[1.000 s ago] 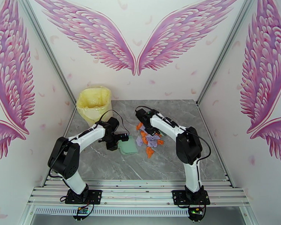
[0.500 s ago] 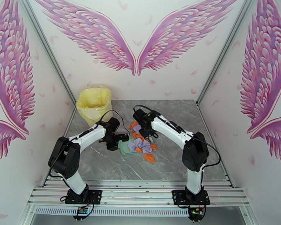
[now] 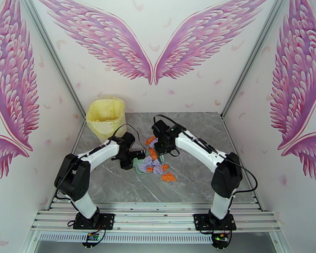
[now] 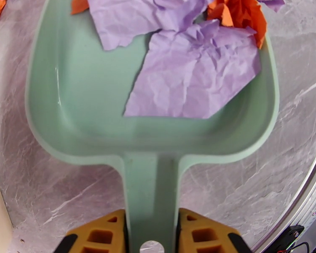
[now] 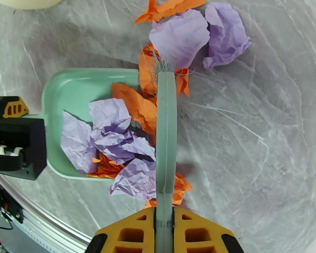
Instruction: Sweep away the paper scraps from the table
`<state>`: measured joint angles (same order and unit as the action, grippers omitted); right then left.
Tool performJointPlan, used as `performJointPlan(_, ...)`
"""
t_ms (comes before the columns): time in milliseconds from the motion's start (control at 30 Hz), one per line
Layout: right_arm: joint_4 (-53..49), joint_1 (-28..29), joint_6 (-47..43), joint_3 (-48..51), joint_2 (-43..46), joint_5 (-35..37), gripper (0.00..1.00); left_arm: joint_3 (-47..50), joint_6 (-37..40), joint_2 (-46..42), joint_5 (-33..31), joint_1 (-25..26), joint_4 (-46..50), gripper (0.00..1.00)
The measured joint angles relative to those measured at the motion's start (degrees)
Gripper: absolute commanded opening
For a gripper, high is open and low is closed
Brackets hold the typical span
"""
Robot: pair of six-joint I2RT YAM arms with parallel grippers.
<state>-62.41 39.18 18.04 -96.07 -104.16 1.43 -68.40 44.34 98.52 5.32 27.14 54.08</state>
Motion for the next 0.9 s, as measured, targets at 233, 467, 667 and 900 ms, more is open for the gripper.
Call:
performJointPlan(233,0.42,0.0,1.51,0.0,4.02,5.99,0.0,0.0,0.02,0.0,-0.02,0.15,0.0,0.0)
performJointPlan(467,-6.25,0.0,1.51,0.0,12.22,17.62,0.0,0.0,0.02,0.0,-0.04,0.15,0.0,0.0)
performJointPlan(667,-16.83,0.26,5.53,4.87,14.12,21.53,0.0,0.0,0.02,0.0,-0.09,0.15,-0.02,0.0)
performJointPlan(900,-20.52,1.09,15.5,18.08,21.86,16.46,0.0,0.0,0.0,0.0,-0.26,0.26,0.0,0.0)
